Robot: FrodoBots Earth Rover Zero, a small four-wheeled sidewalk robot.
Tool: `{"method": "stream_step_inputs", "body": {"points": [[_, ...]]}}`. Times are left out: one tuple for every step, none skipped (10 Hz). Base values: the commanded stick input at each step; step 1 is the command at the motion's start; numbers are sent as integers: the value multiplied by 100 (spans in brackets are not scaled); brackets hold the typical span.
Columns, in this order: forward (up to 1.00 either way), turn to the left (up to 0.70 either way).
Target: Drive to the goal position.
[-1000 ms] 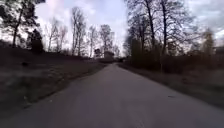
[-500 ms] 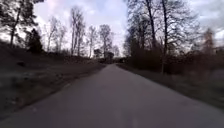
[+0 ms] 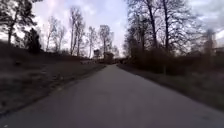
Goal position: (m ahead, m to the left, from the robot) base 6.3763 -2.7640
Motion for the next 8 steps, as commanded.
{"method": "stream_step_inputs", "body": {"points": [[100, 1], [100, 1], [100, 1], [100, 1], [100, 1], [100, 1], [100, 1], [100, 1]]}}
